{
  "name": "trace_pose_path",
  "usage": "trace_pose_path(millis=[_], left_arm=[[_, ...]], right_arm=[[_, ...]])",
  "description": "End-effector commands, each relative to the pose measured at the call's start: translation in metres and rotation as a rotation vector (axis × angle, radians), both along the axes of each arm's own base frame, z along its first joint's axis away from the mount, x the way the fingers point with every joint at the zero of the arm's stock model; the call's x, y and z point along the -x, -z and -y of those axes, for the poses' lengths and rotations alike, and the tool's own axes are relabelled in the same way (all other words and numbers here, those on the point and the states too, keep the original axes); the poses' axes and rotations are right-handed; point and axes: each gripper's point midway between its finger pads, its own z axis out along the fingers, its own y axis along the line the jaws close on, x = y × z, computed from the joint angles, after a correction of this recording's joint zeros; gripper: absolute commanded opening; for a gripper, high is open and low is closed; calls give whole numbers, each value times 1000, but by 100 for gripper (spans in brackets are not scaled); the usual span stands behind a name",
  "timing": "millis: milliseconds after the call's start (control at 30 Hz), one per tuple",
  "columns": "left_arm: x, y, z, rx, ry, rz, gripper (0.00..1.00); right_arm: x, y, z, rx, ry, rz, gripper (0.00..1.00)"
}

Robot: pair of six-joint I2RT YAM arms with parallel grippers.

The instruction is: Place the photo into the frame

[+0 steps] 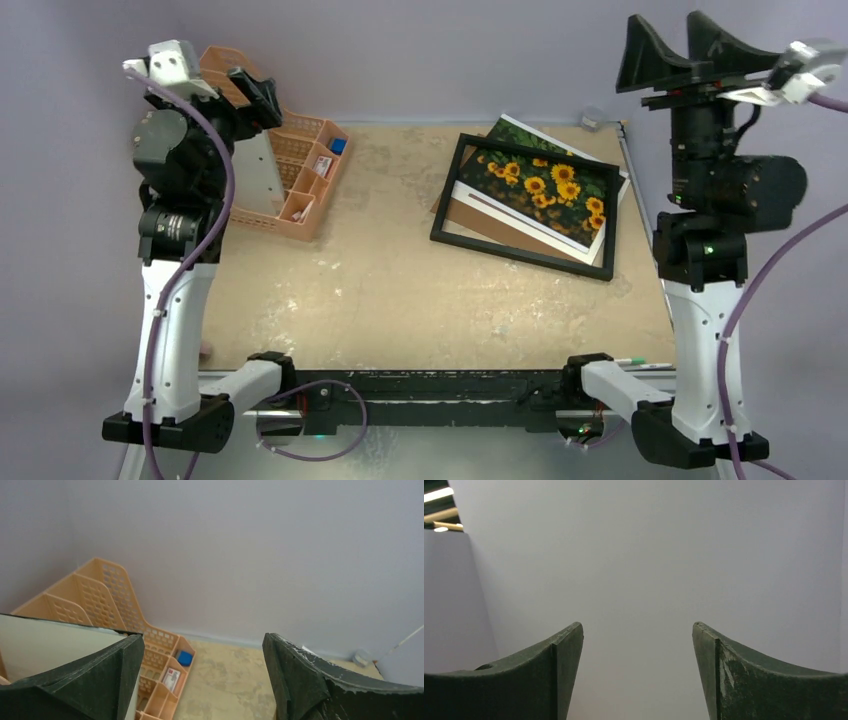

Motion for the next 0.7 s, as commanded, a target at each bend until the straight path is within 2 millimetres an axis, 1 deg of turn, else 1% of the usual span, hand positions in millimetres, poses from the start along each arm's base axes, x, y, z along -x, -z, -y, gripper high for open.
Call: trace_pose_path(millis=[0,67,133,167,200,267,333,400,467,533,600,633,667], left_arm=[[-16,26,16,45,76,-51,95],[-23,45,19,57,86,-89,96],[-29,71,20,76,84,-139,97],[-31,84,22,84,88,-166,98],[-33,97,25,89,104,-191,98],[-34,120,31,98,133,-236,99],[-34,138,38,109,167,-267,99],[-33,151,45,122,208,-287,99],[-34,163,52,139,240,-305,99],[-35,170,56,152,259,-322,99],[-37,175,59,158,274,-330,99],[-39,176,61,160,281,-333,99],[-40,178,61,163,283,-338,99]], right_arm=[[-53,60,1,-59,0,-225,84],[-79,101,-13,-25,-59,-371,86],[-105,143,-18,-27,-70,-522,87],[-117,167,-20,-30,-73,-603,88],[-126,187,-22,-28,-76,-668,88],[-142,233,-27,2,-88,-806,88],[-152,275,-30,47,-90,-918,88],[-164,322,-29,125,-77,-1035,88],[-168,370,-36,223,-127,-1159,86],[-170,413,-45,306,-172,-1263,83],[-175,445,-53,380,-176,-1332,83],[-177,458,-61,427,-173,-1360,82],[-177,468,-73,494,-175,-1375,82]])
